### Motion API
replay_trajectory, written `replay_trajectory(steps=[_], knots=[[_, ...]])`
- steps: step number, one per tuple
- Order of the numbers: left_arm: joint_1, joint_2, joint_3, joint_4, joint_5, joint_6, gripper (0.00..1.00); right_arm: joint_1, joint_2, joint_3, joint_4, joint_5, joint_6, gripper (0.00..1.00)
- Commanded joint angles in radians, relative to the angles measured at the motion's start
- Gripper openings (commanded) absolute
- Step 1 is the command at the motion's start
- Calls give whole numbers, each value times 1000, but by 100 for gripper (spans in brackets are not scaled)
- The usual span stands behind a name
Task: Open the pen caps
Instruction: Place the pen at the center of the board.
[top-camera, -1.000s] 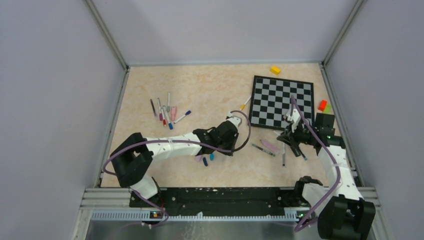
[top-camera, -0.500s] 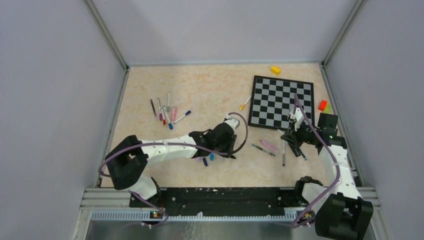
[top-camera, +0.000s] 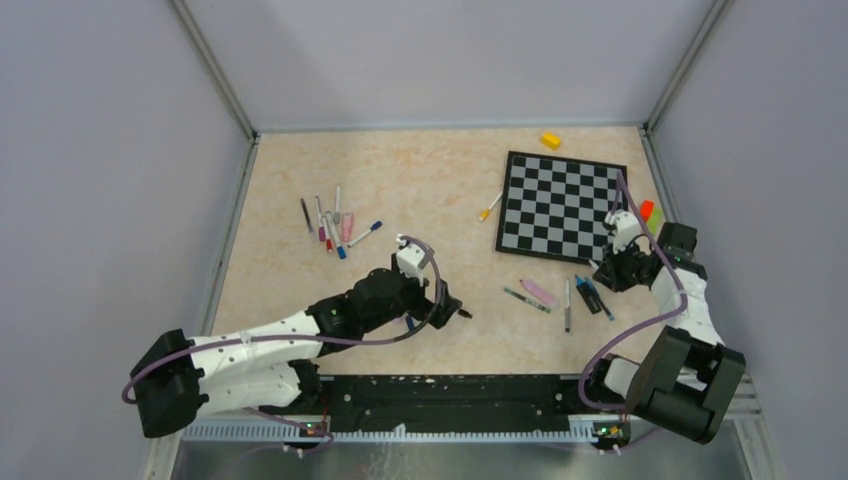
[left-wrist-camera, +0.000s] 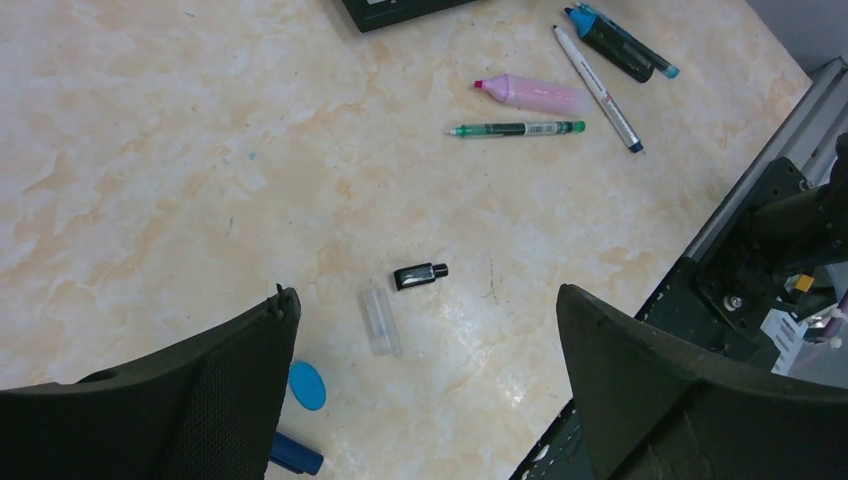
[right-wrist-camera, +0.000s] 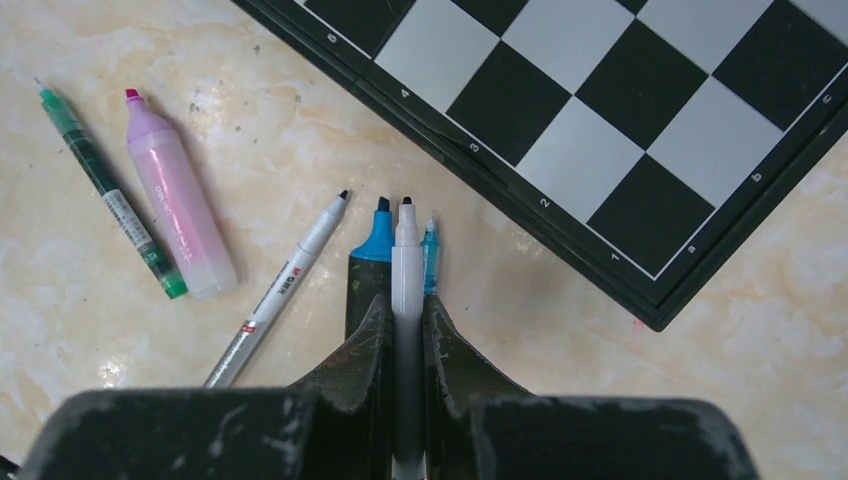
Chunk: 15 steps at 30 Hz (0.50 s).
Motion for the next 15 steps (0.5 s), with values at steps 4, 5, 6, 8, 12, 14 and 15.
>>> replay_trajectory(steps=[4,5,6,8,12,14,15], knots=[[-2,-93,-69,137,-35,71,99,-7,127,78,44,97,50,5],[0,-102,-75,139,-38,80,99,-6,138,79,43,107,49,5],[0,-110,-80,145,-42,88,99,-7,145,78,45,113,49,6],[-1,-120,-90,152,-54,104,99,-6,158,75,48,121,49,7],[0,-119,-98,152,-63,114,99,-7,184,70,49,144,36,10],[-1,-117,-98,149,-63,114,99,-7,201,71,44,160,28,11],[0,-117,-98,147,-63,113,99,-7,208,71,41,165,24,13]])
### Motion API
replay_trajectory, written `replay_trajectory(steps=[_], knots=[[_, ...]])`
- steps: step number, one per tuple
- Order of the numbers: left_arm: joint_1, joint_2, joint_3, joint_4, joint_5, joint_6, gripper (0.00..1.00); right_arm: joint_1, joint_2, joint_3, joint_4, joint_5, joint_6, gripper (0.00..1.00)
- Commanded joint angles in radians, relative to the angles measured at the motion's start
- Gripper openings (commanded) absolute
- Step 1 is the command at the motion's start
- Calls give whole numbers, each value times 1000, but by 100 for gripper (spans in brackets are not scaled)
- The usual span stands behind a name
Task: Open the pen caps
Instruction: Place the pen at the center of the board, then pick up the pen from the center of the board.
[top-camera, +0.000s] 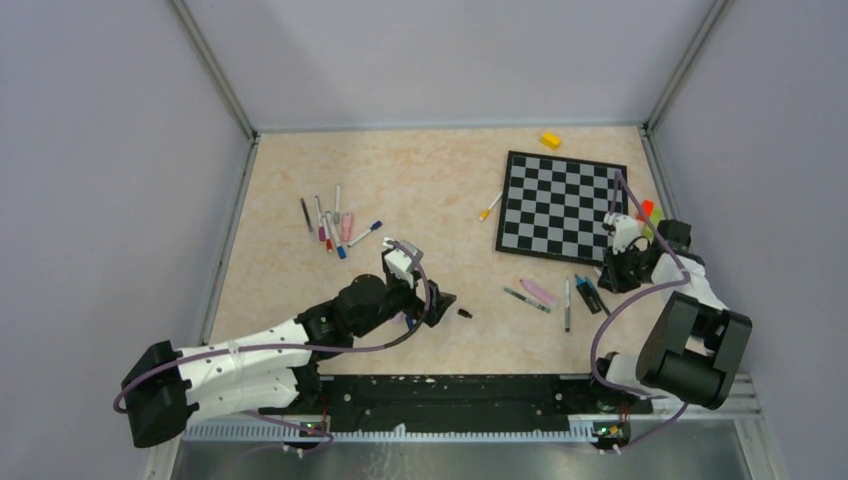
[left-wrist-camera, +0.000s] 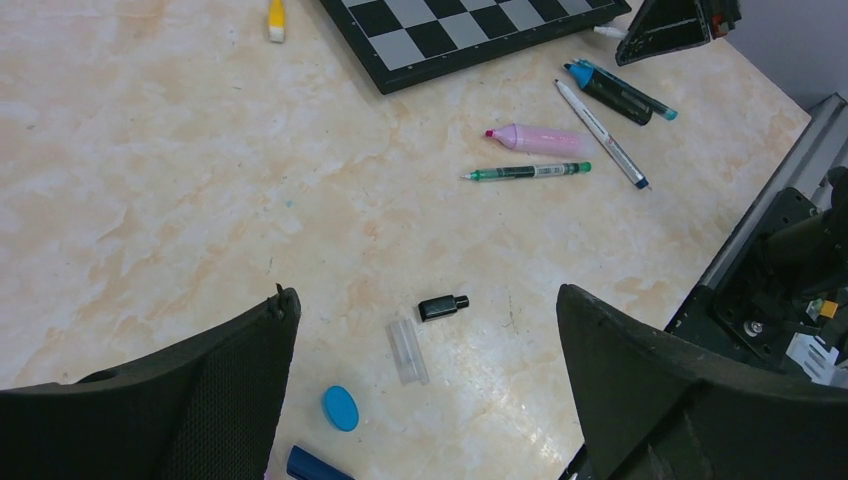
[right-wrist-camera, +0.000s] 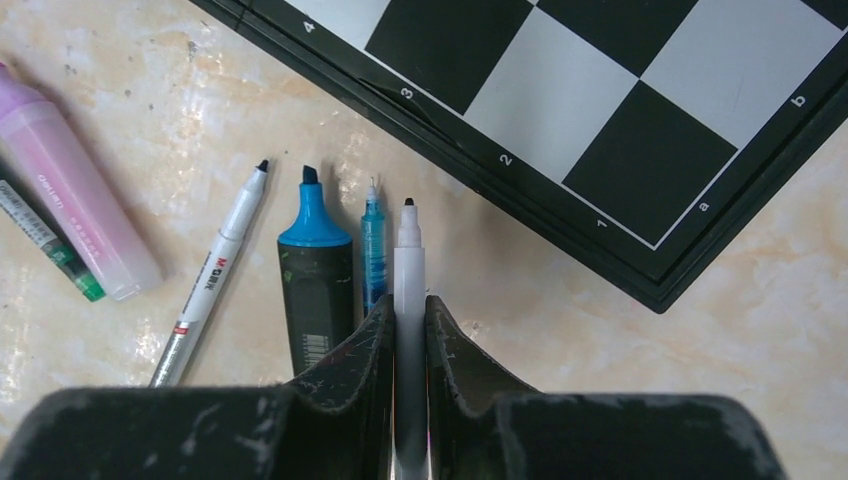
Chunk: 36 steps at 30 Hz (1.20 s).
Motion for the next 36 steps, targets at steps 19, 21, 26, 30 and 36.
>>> replay_trajectory(steps=[19,21,26,30,36], knots=[[0,-21,4,48,11,-15,99,-7,33,62,-6,36,10,29],[1,-13,6,56,20,-19,99,-7,4,63,-9,16,10,29],[28,57,85,16,70,-6,99,-7,-70,58,-20,-48,7,31],[67,158,157,2,132,-4,99,-7,-120,61,-37,-105,-5,31],[154,345,249,16,252,-29,99,-7,-175,63,-84,-192,-31,32]])
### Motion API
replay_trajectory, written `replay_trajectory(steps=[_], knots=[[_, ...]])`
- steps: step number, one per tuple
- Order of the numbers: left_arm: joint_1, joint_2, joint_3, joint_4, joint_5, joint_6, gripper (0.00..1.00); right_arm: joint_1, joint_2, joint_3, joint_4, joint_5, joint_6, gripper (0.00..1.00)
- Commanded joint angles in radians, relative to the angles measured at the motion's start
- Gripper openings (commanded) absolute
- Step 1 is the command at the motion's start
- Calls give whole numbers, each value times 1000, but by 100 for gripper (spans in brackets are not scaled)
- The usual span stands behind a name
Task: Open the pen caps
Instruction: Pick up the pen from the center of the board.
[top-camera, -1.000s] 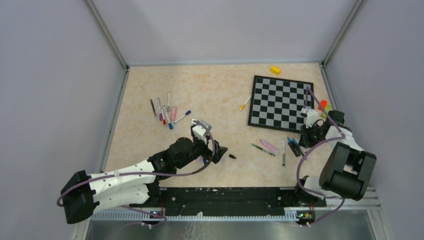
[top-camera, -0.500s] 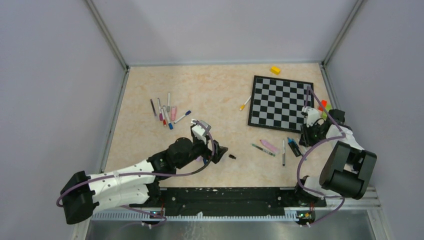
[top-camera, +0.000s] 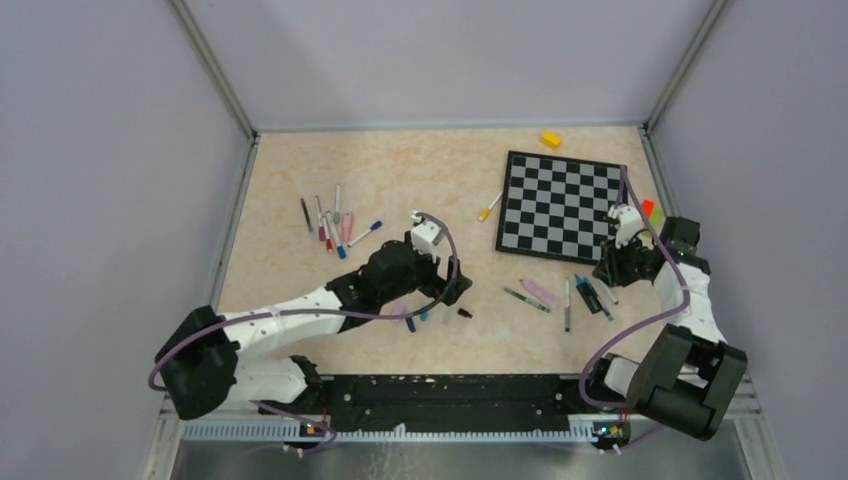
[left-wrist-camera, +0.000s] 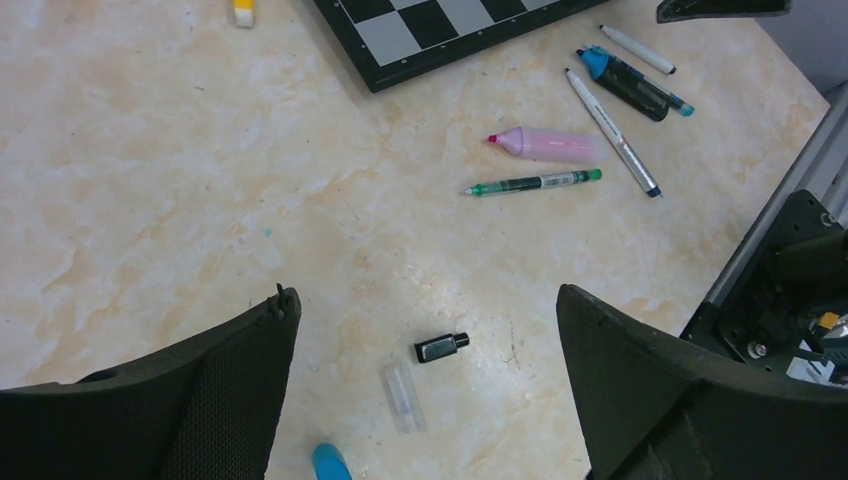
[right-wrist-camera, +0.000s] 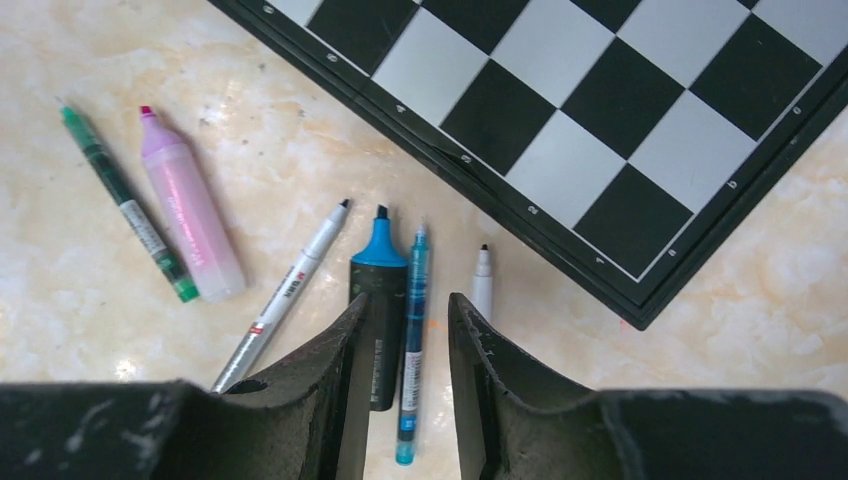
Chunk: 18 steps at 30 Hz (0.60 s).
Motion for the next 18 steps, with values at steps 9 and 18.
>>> replay_trajectory(steps=[9,18], knots=[[171,422,371,-73,129,52,99,-6,-100,60,-119,-196,-71,32],[176,826,883,-378,-60,198,88,-7,-148,64,-147,-222,-85,32]])
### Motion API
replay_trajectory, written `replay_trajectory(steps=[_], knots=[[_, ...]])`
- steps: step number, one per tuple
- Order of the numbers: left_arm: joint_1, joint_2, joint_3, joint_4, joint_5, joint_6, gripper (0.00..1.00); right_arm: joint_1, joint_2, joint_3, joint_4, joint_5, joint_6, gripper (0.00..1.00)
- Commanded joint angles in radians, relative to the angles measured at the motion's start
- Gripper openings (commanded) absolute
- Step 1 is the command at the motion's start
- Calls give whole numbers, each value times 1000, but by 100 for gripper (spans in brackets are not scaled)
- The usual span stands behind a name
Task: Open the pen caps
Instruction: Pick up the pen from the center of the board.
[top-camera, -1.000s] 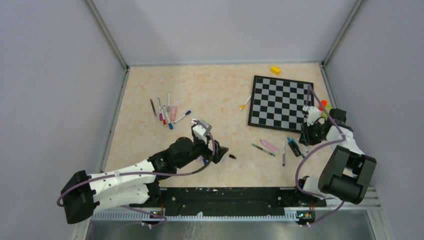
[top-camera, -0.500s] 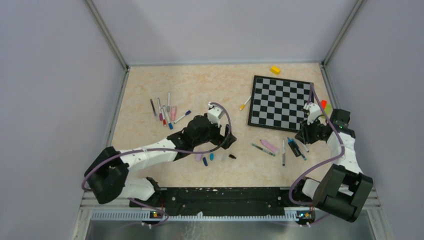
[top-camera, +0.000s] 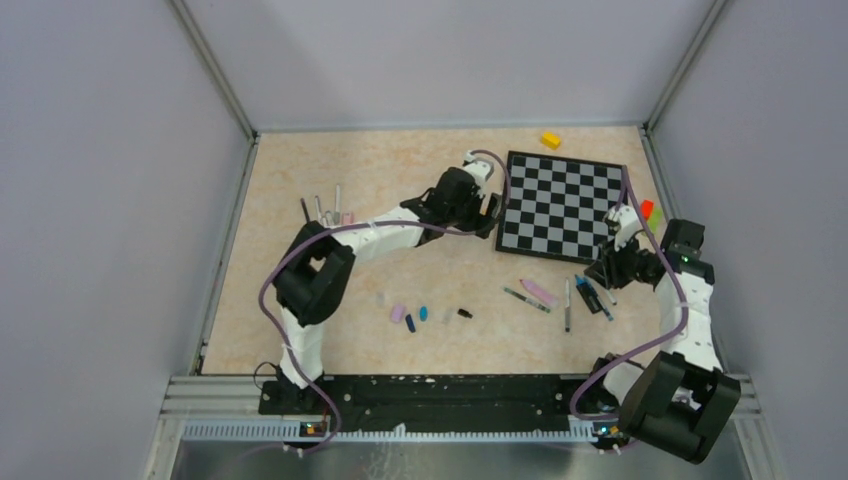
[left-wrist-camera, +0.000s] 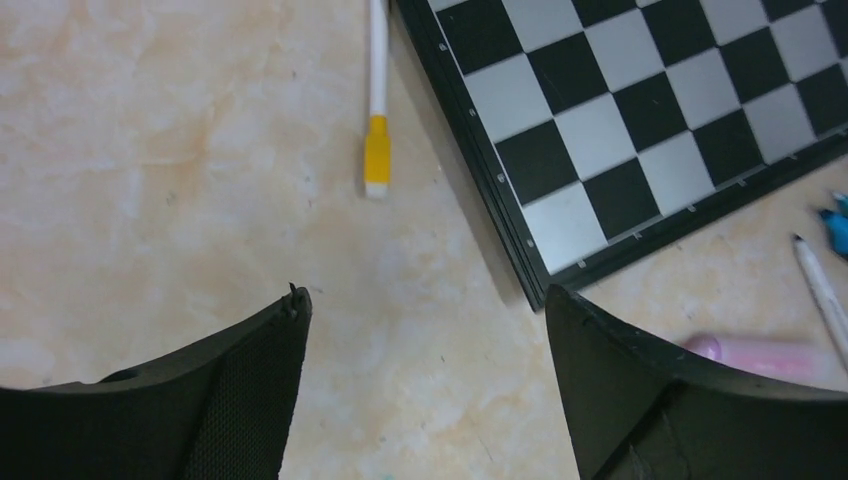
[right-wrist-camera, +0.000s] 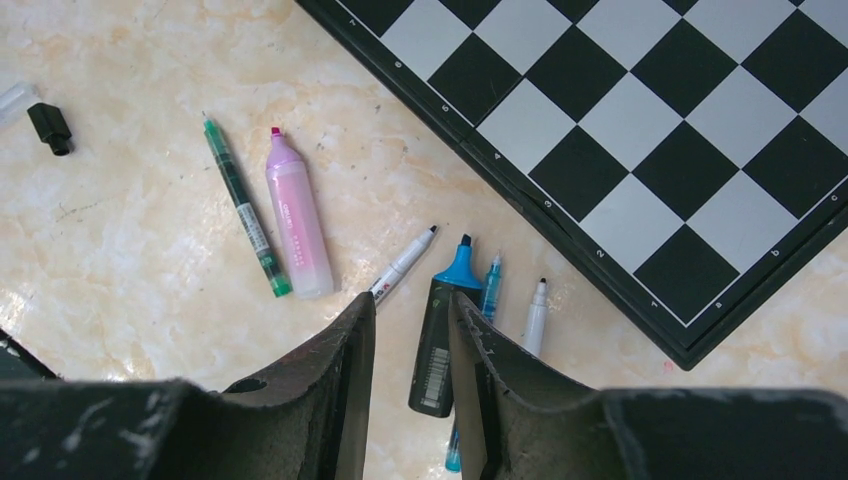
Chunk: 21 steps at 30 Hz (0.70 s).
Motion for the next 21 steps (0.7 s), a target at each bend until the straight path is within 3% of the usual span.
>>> replay_trajectory(steps=[1,12,21], knots=[[2,143,222,-163,-103,119,83,-6,-31,46,-18,-43,-24,32],[19,382,550,-278,-79,223,56,-7,-36,50,-47,-61,-53,32],[28,493,654,-299,-46,235,46,-6,-38,49,-50,-66,-57,32]])
